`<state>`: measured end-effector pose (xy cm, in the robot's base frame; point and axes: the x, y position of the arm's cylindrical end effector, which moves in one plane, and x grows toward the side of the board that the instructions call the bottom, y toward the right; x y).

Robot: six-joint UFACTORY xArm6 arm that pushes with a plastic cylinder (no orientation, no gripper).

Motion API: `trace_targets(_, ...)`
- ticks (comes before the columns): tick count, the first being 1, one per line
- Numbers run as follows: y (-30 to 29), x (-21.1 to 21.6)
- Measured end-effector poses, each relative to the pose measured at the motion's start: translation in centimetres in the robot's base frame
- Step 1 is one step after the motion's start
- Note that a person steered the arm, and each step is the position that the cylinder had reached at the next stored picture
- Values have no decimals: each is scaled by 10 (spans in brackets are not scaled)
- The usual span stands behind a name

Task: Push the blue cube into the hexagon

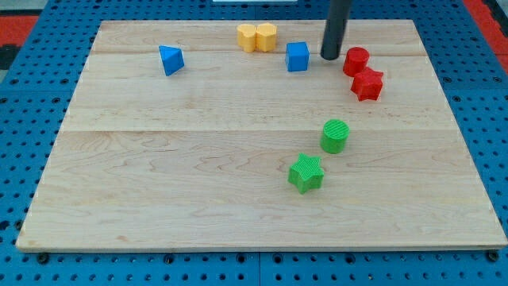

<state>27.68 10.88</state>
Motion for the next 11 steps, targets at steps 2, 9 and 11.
trace_targets(2, -15, 7)
trace_targets(9, -79, 48)
trace_targets(11, -51, 32)
